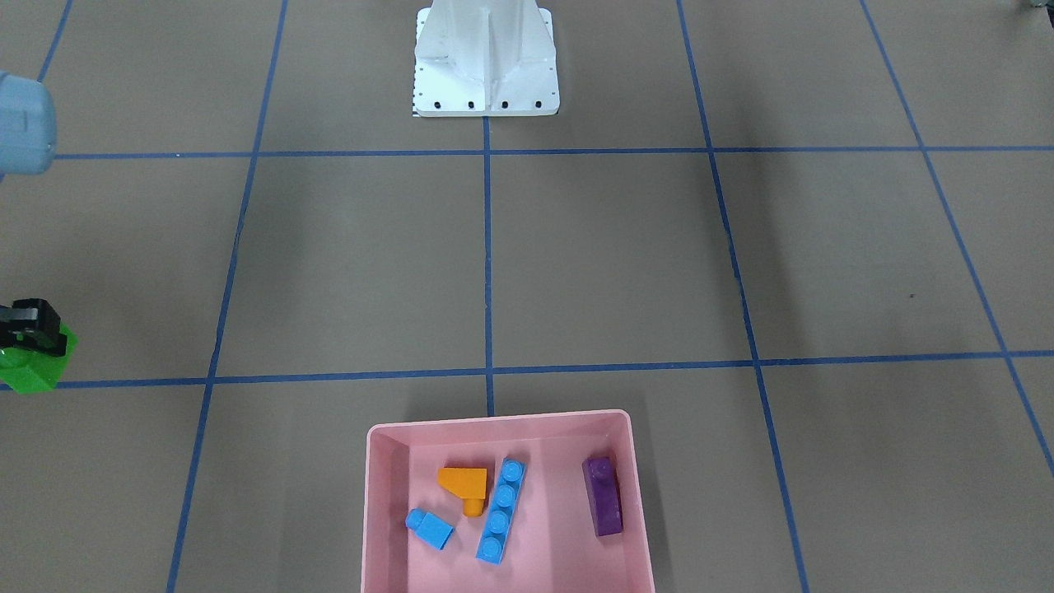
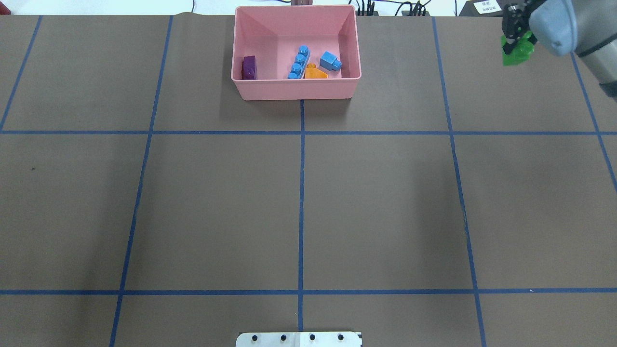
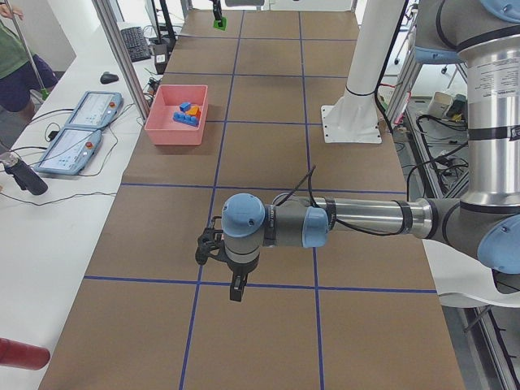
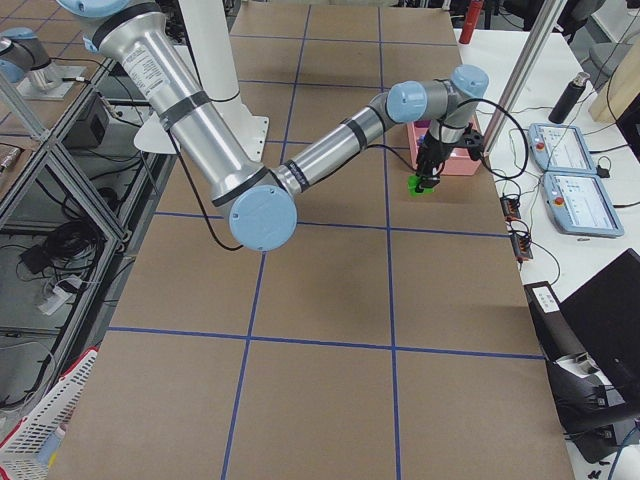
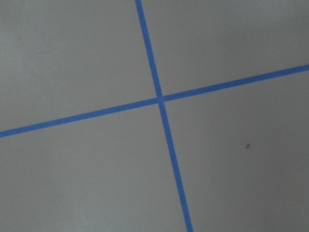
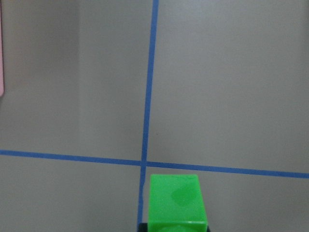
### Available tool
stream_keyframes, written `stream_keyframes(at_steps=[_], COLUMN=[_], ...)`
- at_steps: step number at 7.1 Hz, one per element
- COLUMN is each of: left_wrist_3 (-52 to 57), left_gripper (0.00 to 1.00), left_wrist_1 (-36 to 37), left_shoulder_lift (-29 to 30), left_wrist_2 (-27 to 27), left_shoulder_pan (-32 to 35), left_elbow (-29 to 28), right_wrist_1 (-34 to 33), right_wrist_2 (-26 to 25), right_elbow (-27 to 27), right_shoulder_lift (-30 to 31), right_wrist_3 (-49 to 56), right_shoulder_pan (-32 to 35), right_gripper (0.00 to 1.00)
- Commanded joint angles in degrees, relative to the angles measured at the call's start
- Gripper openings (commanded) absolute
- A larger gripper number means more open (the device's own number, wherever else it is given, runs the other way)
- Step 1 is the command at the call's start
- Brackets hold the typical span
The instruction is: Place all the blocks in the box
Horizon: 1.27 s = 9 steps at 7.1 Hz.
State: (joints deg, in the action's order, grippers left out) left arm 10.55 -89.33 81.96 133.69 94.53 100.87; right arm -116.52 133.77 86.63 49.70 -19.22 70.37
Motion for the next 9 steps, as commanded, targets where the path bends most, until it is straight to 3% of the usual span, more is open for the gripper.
stream_keyframes(at_steps=[1, 3, 4, 6, 8, 9], left_wrist_3=[-2.4, -2.4, -2.4, -2.4, -2.4, -2.4], left_gripper=[1.0, 1.0, 1.0, 1.0, 1.0, 1.0], left_wrist_1=[-0.1, -0.4, -0.4, -0.5, -0.6, -0.6], left_shoulder_lift=[0.0, 0.0, 0.0, 0.0, 0.1, 0.2], left_wrist_2=[0.2, 0.1, 0.1, 0.1, 0.1, 0.1], left_shoulder_pan=[-0.1, -0.1, -0.1, -0.1, -0.2, -0.3], left_elbow=[2.2, 2.4, 2.4, 2.4, 2.4, 2.3], right_wrist_1=[5.8, 23.5, 29.8, 35.1, 46.3, 48.9], right_wrist_2=[-0.1, -0.3, -2.9, -8.3, -15.5, -18.3], right_elbow=[-10.7, -19.3, -25.9, -36.1, -45.9, -48.5], right_shoulder_lift=[-10.8, -13.9, -18.5, -27.3, -31.9, -34.2], right_wrist_3=[-10.0, -24.3, -31.0, -38.8, -47.4, -52.2], right_shoulder_pan=[-2.8, -6.0, -8.1, -12.7, -17.3, -19.5], right_gripper=[0.0, 0.0, 0.0, 0.0, 0.0, 0.0])
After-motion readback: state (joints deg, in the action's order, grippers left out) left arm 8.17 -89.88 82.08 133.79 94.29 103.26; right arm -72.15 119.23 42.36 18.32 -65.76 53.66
